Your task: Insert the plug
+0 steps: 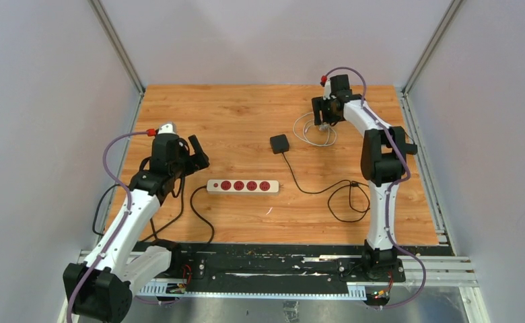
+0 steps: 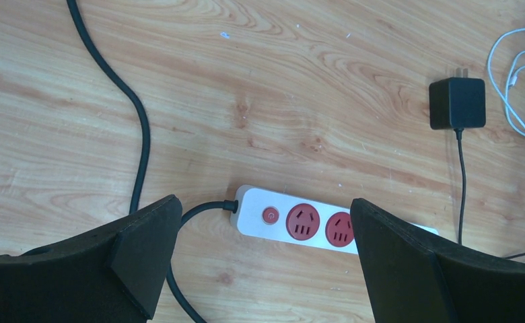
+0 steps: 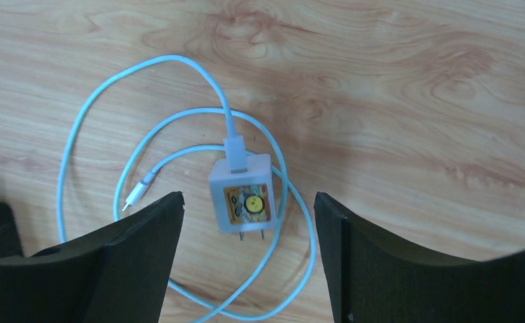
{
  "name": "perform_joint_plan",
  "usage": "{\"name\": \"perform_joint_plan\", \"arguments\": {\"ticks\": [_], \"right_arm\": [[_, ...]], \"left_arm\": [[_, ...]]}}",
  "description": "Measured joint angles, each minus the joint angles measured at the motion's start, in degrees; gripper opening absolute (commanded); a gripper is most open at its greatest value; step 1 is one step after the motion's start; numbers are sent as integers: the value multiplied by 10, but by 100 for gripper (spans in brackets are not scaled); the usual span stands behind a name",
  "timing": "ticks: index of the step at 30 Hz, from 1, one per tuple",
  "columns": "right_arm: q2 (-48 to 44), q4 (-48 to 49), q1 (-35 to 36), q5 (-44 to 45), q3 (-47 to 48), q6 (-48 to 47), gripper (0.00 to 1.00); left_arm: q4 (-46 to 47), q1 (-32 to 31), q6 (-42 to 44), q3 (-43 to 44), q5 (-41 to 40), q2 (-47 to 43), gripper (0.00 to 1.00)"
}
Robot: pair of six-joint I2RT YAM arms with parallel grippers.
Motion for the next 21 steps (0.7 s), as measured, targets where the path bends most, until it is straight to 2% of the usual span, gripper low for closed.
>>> {"name": "perform_joint_plan", "arguments": {"ticks": [4,7,11,14,18,21], "right_arm": [[44,-30,8,9,44,-31,63],[52,-40,10,11,52,-44,50],[53,-47,13,15,56,-61,23],[53,-48,14,18,63,-65,11],[51,-50,16,14,63,-66,9],[31,-52,16,-3,51,-60,9]], "left_arm": [[3,0,1,-1,1,14,100],[8,0,1,-1,1,23,100],[11,0,1,-1,3,34,100],[15,0,1,-1,9,43,100],[26,0,6,-1,27,52,100],[49,0,16,-1,75,57,100]]}}
